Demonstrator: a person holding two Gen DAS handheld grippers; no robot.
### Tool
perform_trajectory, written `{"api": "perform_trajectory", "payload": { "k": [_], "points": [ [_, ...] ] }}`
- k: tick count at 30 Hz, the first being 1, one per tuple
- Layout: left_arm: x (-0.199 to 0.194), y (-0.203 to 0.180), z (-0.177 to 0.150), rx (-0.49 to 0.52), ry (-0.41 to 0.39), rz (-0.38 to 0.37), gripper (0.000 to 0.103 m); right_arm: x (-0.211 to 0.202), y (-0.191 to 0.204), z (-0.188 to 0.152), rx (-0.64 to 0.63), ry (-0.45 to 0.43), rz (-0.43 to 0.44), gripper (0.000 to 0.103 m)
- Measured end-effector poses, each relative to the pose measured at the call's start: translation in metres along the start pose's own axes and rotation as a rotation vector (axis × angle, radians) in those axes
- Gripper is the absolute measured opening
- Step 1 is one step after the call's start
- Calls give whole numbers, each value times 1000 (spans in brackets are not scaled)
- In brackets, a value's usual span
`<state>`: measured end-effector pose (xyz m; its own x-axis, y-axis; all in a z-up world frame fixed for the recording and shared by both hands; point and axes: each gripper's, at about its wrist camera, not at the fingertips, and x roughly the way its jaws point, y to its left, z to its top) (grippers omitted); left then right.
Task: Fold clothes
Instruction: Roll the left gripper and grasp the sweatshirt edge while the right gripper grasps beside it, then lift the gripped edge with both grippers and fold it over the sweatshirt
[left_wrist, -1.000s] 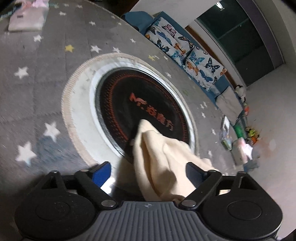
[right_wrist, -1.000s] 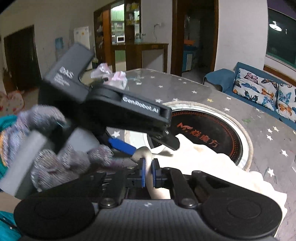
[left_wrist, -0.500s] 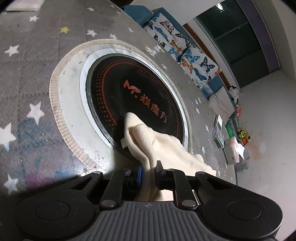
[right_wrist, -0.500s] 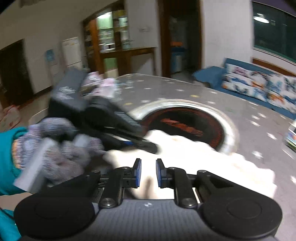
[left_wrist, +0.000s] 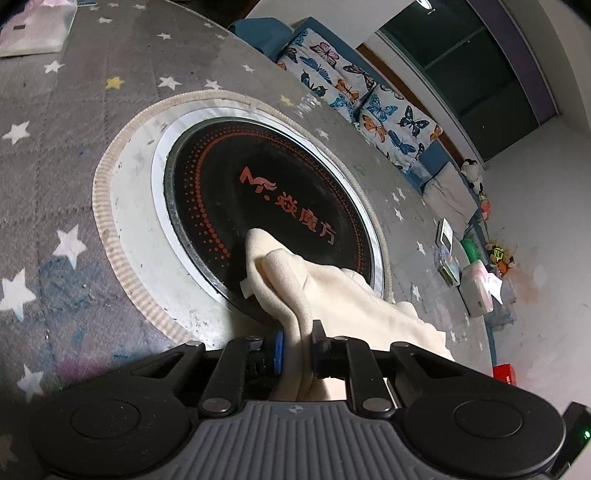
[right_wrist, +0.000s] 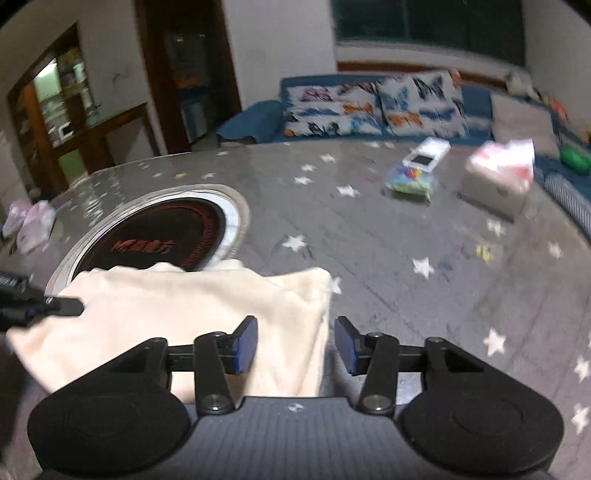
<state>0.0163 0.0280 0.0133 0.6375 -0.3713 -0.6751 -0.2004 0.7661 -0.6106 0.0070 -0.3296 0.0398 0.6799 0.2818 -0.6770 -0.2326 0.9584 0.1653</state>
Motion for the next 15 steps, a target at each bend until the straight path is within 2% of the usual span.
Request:
{"api": "perform_trajectory", "payload": {
  "k": [5,7,10,15],
  "points": [
    [1,-3,1,22,-4,15,15,16,-14,-5,87,1,54,45],
    [0,-6,1,36,-6,23,15,16,-15,-5,104,-3,86,21],
    [-2,-16,2,76,-18,28,15,9,-10,-6,103,-20,102,13],
    [-8,-39,5,154,-41,12,15,-17,-17,-2,107,-81,83,11]
  ]
}}
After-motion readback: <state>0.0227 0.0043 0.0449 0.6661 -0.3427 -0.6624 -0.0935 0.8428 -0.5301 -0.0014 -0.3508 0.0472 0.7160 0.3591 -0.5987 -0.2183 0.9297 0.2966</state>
